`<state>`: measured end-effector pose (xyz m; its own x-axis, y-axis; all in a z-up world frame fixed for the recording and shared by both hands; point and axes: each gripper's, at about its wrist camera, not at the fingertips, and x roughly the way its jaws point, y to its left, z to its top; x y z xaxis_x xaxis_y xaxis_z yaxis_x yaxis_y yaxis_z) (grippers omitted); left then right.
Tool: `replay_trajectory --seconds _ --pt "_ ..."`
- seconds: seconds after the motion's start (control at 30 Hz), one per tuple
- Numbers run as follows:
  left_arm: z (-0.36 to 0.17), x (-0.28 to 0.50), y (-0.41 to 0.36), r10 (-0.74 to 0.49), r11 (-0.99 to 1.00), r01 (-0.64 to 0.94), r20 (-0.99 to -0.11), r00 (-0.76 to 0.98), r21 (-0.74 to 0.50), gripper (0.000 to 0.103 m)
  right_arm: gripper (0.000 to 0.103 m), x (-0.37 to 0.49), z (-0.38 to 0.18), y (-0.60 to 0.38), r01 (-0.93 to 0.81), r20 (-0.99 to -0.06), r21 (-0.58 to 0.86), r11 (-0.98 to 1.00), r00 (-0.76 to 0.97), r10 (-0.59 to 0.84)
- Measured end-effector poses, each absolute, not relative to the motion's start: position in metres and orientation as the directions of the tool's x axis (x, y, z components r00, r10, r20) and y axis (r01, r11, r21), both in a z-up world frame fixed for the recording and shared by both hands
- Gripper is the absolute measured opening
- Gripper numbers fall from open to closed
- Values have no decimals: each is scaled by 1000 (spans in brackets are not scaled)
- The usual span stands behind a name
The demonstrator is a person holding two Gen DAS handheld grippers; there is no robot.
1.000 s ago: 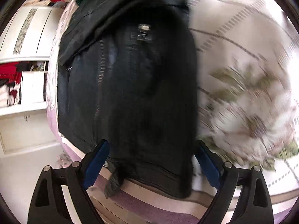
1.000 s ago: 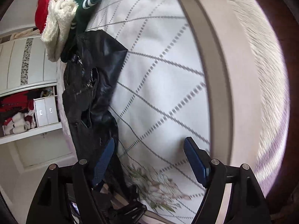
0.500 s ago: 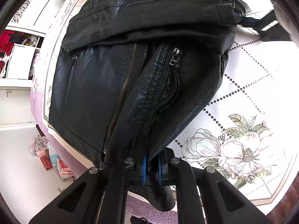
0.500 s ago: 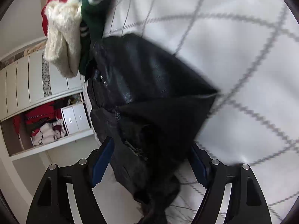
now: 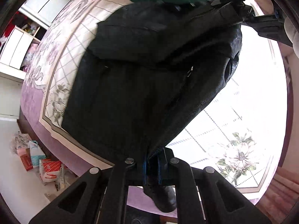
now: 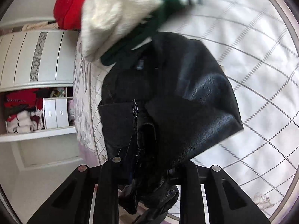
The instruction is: Fold large clothes
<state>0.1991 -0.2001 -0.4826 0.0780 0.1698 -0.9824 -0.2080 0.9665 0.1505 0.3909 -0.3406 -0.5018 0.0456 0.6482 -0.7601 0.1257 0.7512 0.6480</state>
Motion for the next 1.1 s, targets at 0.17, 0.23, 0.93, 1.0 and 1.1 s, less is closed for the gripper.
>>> replay_trajectory --seconds 0.17,0.23,0.93,1.0,1.1 --pt "-465 204 -136 108 970 -227 -988 107 82 5 24 399 -465 -268 74 -800 600 797 56 597" --pt "-462 206 -111 95 970 -236 -988 119 65 5 24 403 -456 -235 57 -816 577 815 63 574" --pt "-574 220 59 -120 931 -337 -990 69 -136 14 25 419 -560 -2 -82 -961 276 958 -45 273" --pt "-579 222 62 -135 930 -336 -989 62 -148 14 25 423 -568 7 -89 -967 253 963 -55 249" --pt "-584 223 65 -159 927 -335 -986 53 -167 15 26 427 -575 15 -94 -971 233 968 -71 227"
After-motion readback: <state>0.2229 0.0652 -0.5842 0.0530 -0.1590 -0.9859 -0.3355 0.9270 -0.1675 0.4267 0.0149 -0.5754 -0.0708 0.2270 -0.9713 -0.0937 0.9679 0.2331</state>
